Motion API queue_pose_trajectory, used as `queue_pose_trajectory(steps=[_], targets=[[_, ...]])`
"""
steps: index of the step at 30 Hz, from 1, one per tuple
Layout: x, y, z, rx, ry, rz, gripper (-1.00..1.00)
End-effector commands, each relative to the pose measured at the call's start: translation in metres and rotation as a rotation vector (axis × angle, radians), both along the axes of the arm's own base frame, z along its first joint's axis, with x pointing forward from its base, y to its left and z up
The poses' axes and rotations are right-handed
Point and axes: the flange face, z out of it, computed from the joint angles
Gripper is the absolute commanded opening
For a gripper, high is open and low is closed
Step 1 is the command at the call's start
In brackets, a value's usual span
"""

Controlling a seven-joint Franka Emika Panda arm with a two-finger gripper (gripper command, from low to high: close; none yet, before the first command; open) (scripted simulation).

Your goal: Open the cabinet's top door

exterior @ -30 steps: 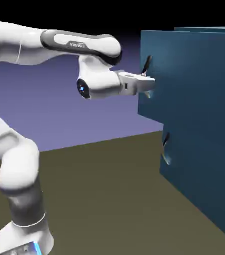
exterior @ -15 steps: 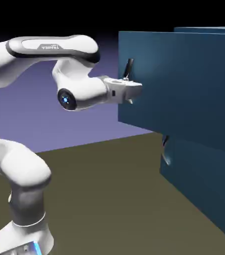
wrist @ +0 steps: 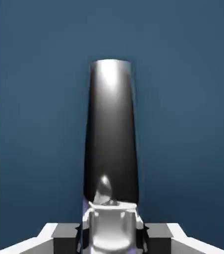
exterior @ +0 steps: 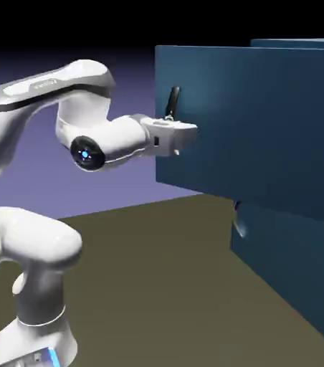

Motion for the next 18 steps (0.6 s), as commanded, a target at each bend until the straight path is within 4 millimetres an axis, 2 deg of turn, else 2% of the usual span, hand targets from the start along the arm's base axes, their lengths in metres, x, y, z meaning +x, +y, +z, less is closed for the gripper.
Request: queue_pose_trajectory(steps=[1, 9, 18], targets=[[-0.002, -0.003, 0.000, 0.002, -0.001, 0.005, -1.00], [-0.025, -0.034, 0.000, 0.002, 0.000, 0.079, -1.00], [-0.058, -0.088, 0.000, 0.002, 0.000, 0.197, -1.00]])
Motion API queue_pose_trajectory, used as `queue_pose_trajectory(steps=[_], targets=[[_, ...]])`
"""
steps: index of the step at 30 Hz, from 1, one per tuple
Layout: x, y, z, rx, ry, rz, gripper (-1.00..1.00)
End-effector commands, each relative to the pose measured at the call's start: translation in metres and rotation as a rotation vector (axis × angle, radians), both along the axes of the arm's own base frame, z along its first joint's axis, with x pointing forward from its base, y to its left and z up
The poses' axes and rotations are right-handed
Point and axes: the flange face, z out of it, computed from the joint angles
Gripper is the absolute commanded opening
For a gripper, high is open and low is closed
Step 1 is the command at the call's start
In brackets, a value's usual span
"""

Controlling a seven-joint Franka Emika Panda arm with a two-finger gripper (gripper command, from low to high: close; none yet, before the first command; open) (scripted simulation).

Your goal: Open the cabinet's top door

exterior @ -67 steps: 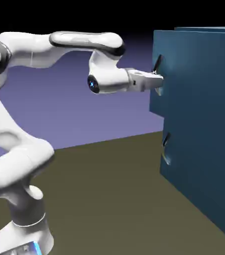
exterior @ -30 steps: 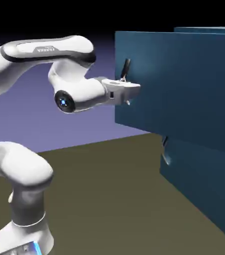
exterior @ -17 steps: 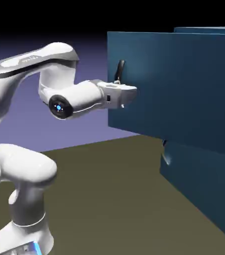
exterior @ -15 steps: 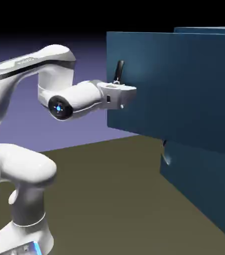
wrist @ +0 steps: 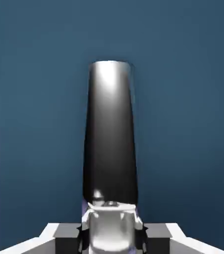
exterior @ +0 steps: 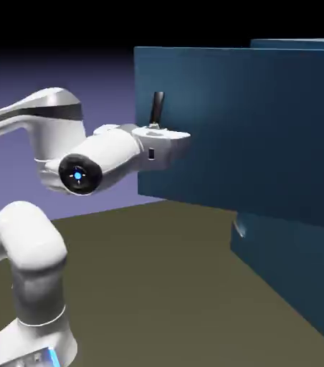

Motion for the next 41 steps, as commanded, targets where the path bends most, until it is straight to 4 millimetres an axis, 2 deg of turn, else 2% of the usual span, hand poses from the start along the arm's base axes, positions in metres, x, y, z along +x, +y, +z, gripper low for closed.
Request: queue_pose_trajectory(steps=[1, 7, 13, 19, 30, 41], targets=[[-0.004, -0.007, 0.000, 0.000, 0.000, 0.015, -1.00], [-0.027, -0.059, 0.000, 0.000, 0.000, 0.121, -1.00], [-0.047, -0.125, 0.000, 0.000, 0.000, 0.250, -1.00], [-0.058, -0.188, 0.000, 0.000, 0.000, 0.371, -1.00], [-0.059, -0.287, 0.000, 0.000, 0.000, 0.558, -1.00], [-0.047, -0.366, 0.000, 0.000, 0.000, 0.708, -1.00]])
